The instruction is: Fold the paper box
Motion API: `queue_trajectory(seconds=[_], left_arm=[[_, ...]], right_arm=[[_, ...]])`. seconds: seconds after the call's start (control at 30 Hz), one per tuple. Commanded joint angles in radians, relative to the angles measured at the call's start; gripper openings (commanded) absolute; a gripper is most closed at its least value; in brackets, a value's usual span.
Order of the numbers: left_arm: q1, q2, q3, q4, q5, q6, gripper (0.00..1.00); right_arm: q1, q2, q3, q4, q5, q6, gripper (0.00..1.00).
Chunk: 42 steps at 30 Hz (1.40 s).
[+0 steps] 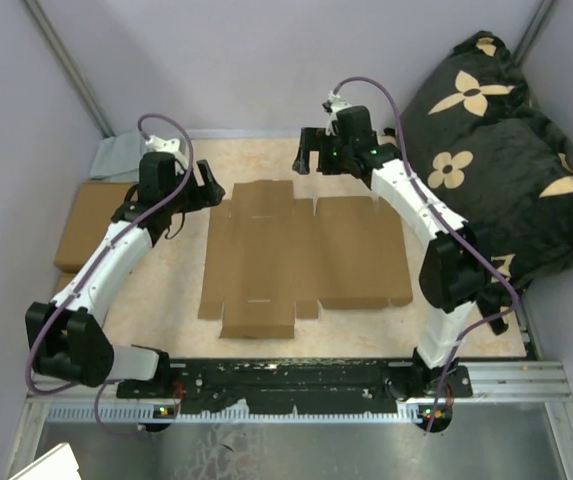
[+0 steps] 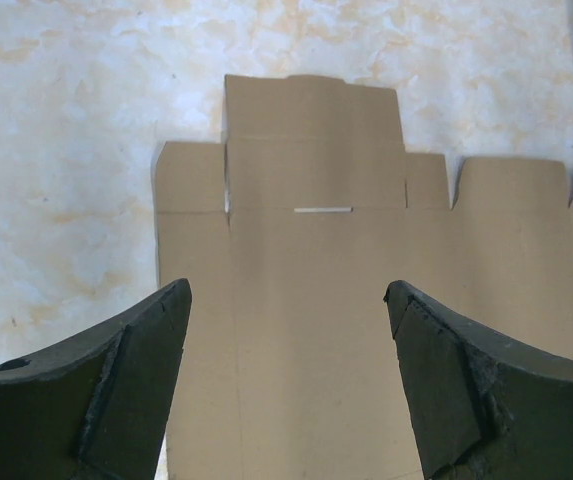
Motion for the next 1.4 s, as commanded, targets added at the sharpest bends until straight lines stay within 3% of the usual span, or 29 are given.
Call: queue_trajectory(seconds=[0.0,0.23,0.47,0.8,1.37], left_arm=[[0.006,-0.08,-0.093,0.115,-0.031,0.032,0.86],[0.006,-0.095,-0.192,0.141,0.01,-0.021,0.82],[-0.005,-0.019,-0.26,0.194,0.184,-0.111,0.76],[-0.054,0.154,-0.251,0.175,0.189,-0.116,0.74],[-0.198,0.363,-0.193,0.183,0.161,-0.17,0.71]], right_arm=[[-0.001,0.078,0.178,-0.047,-0.022,-0.06,0.99],[-0.01,0.336,0.505,-0.208,0.048,-0.12,0.99],[-0.032,0.568,0.723,-0.294,0.09,-0.146,0.97],[-0.044,0.69,0.711,-0.302,0.015,-0.212,0.95],[-0.031,0.618,0.5,-0.311,-0.158,-0.234,0.8]])
